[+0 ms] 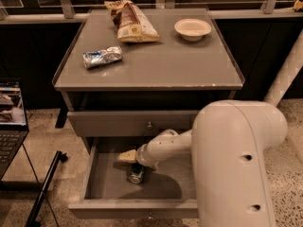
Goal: Pick green can from middle drawer and place on counter
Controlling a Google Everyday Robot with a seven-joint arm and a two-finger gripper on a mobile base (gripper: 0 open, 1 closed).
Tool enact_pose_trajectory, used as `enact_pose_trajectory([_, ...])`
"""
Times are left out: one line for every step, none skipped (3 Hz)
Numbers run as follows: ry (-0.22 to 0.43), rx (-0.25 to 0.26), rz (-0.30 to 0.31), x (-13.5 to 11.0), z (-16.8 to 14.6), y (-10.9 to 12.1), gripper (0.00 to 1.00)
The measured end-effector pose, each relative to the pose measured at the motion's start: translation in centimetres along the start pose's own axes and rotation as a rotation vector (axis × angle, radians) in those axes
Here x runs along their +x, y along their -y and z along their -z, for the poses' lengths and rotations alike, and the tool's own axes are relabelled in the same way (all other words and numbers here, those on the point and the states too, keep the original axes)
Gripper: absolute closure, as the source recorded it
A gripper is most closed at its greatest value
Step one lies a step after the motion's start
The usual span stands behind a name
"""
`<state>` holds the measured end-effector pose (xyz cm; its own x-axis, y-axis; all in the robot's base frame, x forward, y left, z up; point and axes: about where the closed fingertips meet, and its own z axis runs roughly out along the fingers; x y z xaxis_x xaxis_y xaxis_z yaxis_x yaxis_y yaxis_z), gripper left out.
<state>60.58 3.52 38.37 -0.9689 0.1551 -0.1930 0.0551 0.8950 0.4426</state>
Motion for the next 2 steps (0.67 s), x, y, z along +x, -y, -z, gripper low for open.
enact_pose_trajectory([0.002,0.066,-0.04,0.25,-0.43,2.34,0.0])
enact_pose_trajectory([0.004,0.086,-0.055,0.21,-0.48,3.05,0.14])
